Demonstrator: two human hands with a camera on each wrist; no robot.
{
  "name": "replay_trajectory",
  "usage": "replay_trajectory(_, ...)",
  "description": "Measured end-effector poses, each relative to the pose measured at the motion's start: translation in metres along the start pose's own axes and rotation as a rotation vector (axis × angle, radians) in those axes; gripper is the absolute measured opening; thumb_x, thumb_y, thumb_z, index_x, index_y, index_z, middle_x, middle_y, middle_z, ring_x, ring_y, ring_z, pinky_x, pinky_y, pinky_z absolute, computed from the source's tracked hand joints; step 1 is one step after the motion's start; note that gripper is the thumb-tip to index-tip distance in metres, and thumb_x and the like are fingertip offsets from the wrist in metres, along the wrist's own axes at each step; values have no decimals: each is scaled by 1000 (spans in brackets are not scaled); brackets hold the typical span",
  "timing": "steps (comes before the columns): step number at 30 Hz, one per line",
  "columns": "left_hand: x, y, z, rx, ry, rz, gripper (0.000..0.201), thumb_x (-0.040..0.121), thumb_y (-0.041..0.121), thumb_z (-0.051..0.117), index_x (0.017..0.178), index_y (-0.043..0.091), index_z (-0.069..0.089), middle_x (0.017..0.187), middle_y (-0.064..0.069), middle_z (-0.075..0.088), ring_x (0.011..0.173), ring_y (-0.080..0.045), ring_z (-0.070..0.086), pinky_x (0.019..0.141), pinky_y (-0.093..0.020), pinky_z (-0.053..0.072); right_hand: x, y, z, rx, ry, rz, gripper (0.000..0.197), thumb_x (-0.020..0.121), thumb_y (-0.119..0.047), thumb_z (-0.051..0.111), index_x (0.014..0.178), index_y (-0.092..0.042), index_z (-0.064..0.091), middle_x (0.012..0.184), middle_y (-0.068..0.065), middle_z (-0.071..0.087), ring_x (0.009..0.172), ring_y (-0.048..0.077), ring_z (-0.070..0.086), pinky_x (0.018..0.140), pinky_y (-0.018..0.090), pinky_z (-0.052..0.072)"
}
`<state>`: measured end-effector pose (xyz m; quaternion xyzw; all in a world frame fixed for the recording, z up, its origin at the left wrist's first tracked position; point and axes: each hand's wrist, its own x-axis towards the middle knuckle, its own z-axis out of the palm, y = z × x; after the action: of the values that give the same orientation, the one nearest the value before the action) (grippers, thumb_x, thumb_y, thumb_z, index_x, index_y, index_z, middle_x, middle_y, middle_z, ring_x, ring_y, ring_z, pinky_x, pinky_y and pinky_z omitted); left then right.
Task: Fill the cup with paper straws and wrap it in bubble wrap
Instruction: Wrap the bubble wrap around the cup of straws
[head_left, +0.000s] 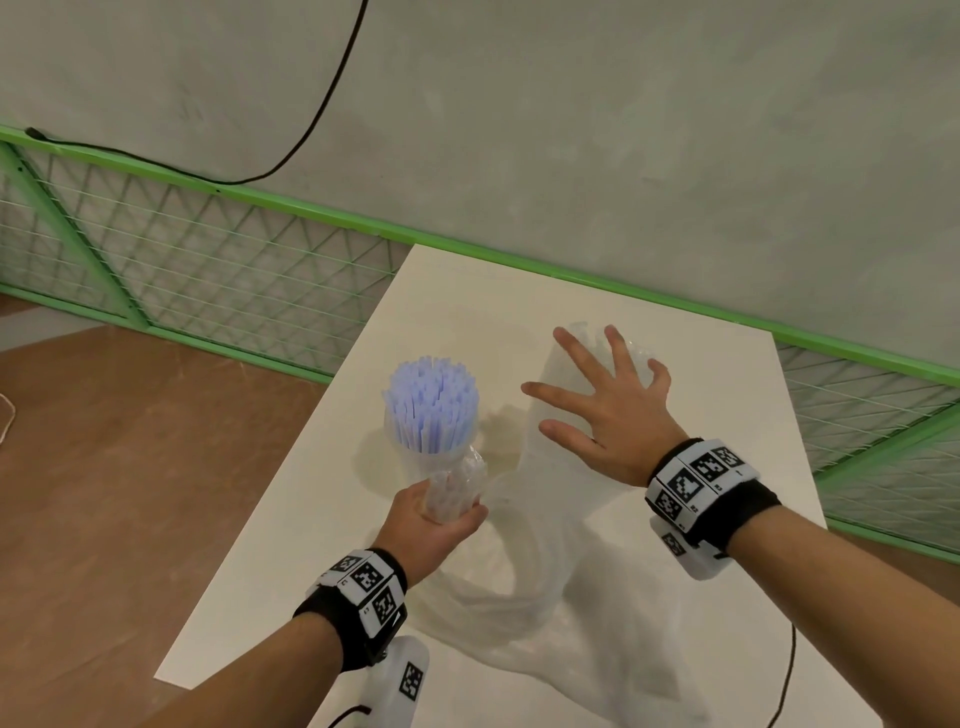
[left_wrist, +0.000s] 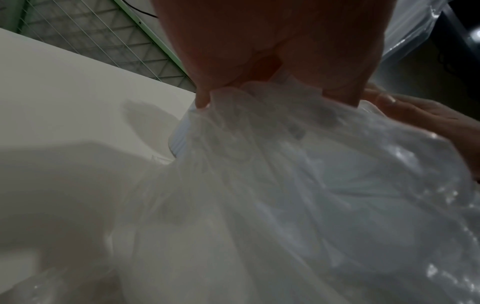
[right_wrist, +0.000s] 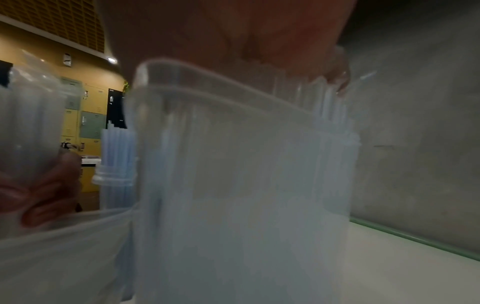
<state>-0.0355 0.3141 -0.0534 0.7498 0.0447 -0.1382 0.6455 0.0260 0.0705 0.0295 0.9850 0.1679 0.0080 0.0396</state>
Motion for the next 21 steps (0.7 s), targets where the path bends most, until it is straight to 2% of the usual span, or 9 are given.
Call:
replay_trajectory(2, 0, -1, 0, 1, 4, -1, 10, 78, 13, 80, 77, 15, 70, 68, 9, 69, 64, -6, 63, 63, -14, 48, 3, 2, 2, -21, -34, 12, 53, 86, -80, 10, 138, -68, 13, 162, -17, -4, 148, 34, 10, 103, 65, 19)
replay_trajectory(4, 0, 0, 1, -12, 4, 1, 10, 78, 12, 79, 77, 14, 70, 67, 10, 69, 64, -5, 64, 63, -13, 47, 6, 4, 2, -39, -7, 28, 56, 85, -81, 9, 139, -67, 12, 161, -18, 12, 144, 31, 23, 99, 59, 26)
replay_trajectory(7, -1, 1, 2, -23, -8, 13, 11, 80, 10, 78, 78, 15, 69, 66, 13, 68, 63, -1, 63, 62, -10, 45, 11, 7, -1, -37, 43, 61, 56, 86, -79, 14, 138, -62, 26, 152, -22, 34, 133, 29, 39, 90, 52, 34)
replay_trajectory(10, -1, -1, 3, -40, -2, 6, 12, 79, 9, 79, 78, 16, 69, 65, 13, 69, 63, -1, 64, 62, -10, 46, 11, 2, 2, -116, 83, 55, 51, 90, -71, 20, 130, -53, 46, 143, -16, 47, 122, 32, 49, 81, 51, 38)
replay_trajectory(13, -4, 2, 5, -40, 0, 10, 13, 80, 7, 79, 77, 14, 68, 62, 14, 68, 60, 1, 63, 60, -9, 45, 13, -2, 5, -142, 123, 50, 48, 92, -64, 24, 124, -45, 54, 139, -11, 52, 117, 34, 52, 77, 51, 39)
replay_trajectory(16, -5, 3, 6, -17, 12, 13, 15, 79, 9, 80, 74, 15, 67, 60, 13, 66, 57, -1, 61, 58, -12, 45, 12, -1, 3, -116, 124, 11, 41, 93, -59, 28, 116, -40, 57, 136, -11, 52, 116, 34, 51, 78, 53, 39)
replay_trajectory(18, -3, 2, 5, -9, 21, 2, 14, 78, 12, 81, 74, 15, 67, 61, 11, 66, 58, -4, 60, 58, -14, 47, 7, 0, 4, -87, 101, -6, 37, 94, -57, 29, 115, -42, 55, 137, -13, 49, 121, 33, 48, 82, 55, 38)
replay_trajectory(21, -2, 3, 3, 3, -3, -2, 13, 78, 16, 82, 79, 14, 69, 67, 9, 68, 63, -5, 63, 61, -14, 47, 1, -2, -6, -63, 99, 5, 35, 96, -59, 27, 118, -48, 51, 147, -17, 39, 135, 31, 34, 93, 58, 27)
